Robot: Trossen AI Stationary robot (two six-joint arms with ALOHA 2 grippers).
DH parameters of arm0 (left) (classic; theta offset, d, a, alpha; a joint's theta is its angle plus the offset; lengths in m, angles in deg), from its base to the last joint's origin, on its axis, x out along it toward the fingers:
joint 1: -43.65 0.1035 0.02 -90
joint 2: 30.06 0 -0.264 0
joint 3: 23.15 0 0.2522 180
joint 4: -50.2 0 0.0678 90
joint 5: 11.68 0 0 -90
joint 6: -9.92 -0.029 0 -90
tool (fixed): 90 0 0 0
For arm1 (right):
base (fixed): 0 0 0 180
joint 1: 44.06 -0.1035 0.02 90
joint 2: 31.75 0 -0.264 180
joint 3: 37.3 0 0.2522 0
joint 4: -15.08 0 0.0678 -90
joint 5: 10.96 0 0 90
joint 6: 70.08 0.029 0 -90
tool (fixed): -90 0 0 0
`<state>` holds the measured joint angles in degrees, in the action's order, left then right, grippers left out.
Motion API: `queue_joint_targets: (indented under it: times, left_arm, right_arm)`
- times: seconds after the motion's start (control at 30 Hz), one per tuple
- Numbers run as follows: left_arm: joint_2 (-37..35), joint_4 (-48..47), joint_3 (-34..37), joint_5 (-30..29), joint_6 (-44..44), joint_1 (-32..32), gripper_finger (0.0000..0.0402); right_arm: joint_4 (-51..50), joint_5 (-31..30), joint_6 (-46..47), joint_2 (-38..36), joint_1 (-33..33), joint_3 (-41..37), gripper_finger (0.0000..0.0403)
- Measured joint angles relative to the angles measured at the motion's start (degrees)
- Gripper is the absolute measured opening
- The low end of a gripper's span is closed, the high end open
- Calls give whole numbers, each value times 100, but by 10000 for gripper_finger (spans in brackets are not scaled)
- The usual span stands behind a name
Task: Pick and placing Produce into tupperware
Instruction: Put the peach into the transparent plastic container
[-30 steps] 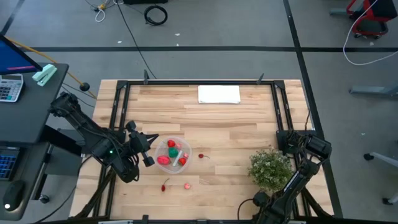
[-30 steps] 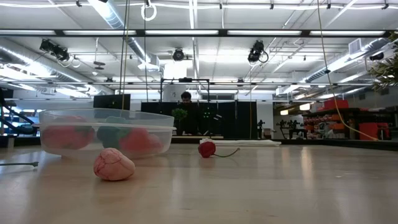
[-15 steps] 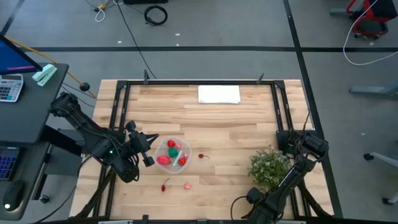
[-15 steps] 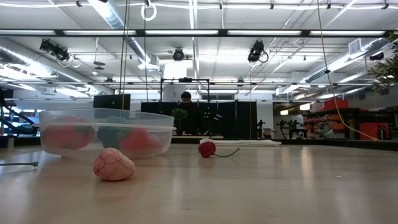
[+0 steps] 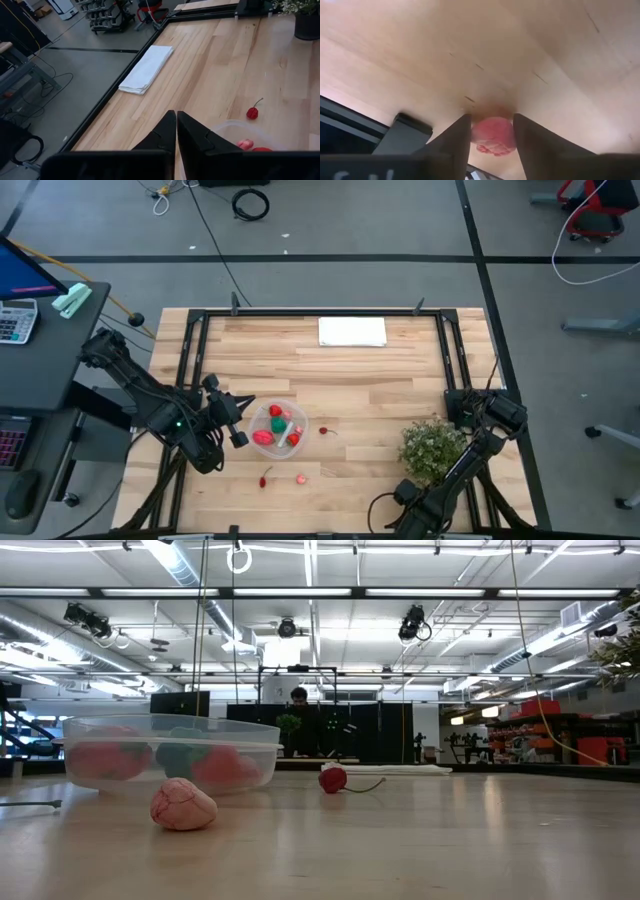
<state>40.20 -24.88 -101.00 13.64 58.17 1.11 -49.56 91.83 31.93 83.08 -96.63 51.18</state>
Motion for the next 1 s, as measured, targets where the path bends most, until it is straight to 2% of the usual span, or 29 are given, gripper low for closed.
queue_joint_targets:
  times: [0.33,0.47,0.7,0.83,0.9,1.0]
  left_arm:
    - [-2,-27,1,0,0,0,9]
    - [-2,-28,0,-1,0,0,13]
    - [-2,-28,1,0,0,0,24]
    - [-2,-28,1,-1,0,0,17]
    - [-2,-28,0,0,0,-2,13]
    - [-2,-28,1,-1,0,-1,9]
  right_arm:
    - [335,-49,83,0,99,18,110]
    - [423,-701,-328,-3,303,297,106]
    - [534,-2525,-2215,-28,931,964,105]
    - [1124,-3592,-3716,-30,1499,1138,105]
    - [1731,-3820,-4457,-31,1845,1129,106]
    - [2619,-3795,-5463,-31,2414,1117,106]
